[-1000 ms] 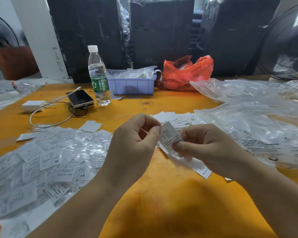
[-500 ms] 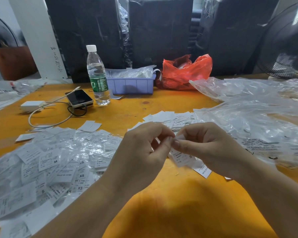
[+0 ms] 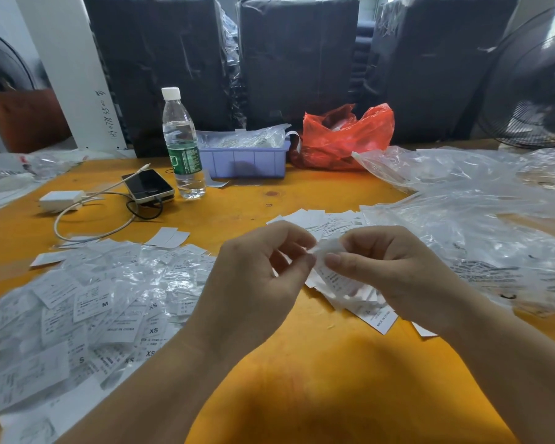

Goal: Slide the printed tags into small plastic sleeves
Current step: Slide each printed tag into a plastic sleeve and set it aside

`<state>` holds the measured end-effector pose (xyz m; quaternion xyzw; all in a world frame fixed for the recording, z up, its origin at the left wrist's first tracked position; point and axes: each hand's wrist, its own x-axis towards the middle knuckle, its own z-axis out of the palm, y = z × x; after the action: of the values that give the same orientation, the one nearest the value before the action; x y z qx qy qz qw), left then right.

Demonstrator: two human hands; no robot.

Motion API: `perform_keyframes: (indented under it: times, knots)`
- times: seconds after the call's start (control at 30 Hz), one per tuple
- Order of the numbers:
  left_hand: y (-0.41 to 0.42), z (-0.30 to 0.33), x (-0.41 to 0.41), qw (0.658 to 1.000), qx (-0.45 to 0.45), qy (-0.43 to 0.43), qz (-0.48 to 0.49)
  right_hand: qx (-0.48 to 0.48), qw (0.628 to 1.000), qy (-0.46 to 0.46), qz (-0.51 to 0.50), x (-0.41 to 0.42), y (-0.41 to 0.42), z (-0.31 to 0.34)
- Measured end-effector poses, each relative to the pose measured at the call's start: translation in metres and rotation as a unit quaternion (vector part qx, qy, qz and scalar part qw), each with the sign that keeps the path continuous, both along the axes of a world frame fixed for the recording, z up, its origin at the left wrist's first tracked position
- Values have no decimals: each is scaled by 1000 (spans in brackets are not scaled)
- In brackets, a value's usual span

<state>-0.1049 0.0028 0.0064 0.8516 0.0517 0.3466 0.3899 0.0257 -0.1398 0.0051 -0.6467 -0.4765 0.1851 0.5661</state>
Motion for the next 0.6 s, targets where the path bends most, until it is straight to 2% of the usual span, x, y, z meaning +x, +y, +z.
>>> perform_keyframes:
  times: [0.13,0.33,0.4,0.5,0.6]
  knots:
    - [4,2,0,999,-22,-32,25,-33,999,-2,-1,2,0,-2]
    - [12,3,0,995,63,-45,60,-70,997,-1,13,-1,1,-3]
    - [16,1,0,994,86,-49,52,-64,998,3,13,-1,2,-4]
    - [21,-2,3,993,105,-12,54,-27,1000,-2,-15,0,1,-3]
    - [24,-3,3,989,131,-31,53,5,999,-18,-33,1,-1,0]
